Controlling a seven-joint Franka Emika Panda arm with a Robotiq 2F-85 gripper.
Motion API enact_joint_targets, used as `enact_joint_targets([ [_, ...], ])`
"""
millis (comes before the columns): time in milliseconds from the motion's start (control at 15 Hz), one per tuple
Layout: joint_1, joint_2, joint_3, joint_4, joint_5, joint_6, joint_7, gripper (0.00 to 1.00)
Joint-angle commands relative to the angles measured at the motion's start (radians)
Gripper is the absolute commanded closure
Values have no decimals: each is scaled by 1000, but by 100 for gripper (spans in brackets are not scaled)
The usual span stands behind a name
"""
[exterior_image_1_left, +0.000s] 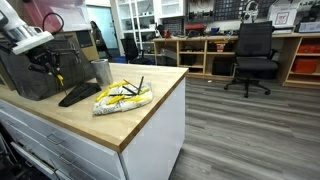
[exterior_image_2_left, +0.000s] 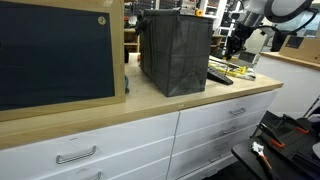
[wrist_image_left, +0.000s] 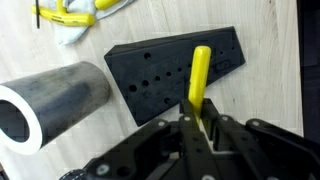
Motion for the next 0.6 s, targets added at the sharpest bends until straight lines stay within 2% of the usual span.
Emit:
enact_joint_targets([
  [0, 9, -49, -6, -18, 16, -34, -33, 96],
  [533, 8, -51, -12, -41, 24, -61, -29, 96],
])
